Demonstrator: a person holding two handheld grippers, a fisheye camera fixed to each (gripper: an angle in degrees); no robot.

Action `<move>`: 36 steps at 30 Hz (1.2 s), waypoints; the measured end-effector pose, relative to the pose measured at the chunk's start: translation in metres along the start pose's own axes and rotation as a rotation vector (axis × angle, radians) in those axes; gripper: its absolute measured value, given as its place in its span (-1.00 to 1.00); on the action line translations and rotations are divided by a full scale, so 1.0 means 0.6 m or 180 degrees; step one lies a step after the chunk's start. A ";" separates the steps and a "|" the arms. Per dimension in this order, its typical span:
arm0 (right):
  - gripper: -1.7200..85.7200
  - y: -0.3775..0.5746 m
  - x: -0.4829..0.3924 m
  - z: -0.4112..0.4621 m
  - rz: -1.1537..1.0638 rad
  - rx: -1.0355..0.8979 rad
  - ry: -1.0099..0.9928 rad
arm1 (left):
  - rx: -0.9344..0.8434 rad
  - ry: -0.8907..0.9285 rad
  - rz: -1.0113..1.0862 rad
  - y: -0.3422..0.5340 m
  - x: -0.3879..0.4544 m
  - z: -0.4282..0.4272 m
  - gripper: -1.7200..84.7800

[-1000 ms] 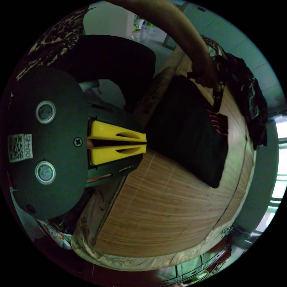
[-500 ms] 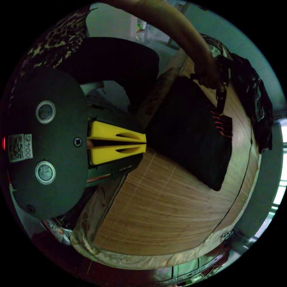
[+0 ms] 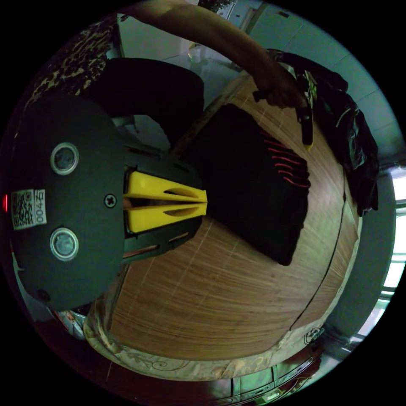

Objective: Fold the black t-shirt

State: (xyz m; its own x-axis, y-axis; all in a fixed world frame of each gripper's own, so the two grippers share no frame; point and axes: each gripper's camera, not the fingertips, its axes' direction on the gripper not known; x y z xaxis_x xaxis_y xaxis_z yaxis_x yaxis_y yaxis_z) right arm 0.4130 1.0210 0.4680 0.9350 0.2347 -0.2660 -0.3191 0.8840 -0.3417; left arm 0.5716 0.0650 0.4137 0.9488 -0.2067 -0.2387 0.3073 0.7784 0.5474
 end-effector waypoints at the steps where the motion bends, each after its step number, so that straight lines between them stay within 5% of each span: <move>1: -0.98 -0.007 0.004 -0.002 0.0014 0.0033 0.0029 | 0.0023 0.0031 0.0086 -0.007 0.011 0.001 -0.96; 8: -0.97 -0.131 0.055 0.015 0.0120 0.0320 0.0272 | -0.0490 -0.0011 0.0267 -0.022 0.046 0.083 -0.95; 14: -0.98 -0.188 0.083 0.075 0.0094 -0.0148 0.0457 | -0.0517 0.0046 0.0023 -0.006 0.030 0.089 -0.95; 23: -0.97 -0.155 0.092 0.053 0.0144 0.0095 0.0257 | -0.0243 0.0490 -0.0427 0.032 -0.005 0.018 -0.95; 36: -0.96 0.028 -0.004 0.015 -0.0014 -0.0040 -0.0053 | -0.0609 0.0073 0.0307 0.236 0.068 -0.087 -0.96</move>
State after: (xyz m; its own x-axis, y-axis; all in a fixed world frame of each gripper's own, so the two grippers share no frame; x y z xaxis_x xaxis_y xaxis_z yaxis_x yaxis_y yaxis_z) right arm 0.4069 1.0391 0.4710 0.9388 0.2374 -0.2495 -0.3167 0.8799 -0.3543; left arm 0.6501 0.1974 0.4394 0.9706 -0.1140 -0.2120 0.1937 0.8927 0.4068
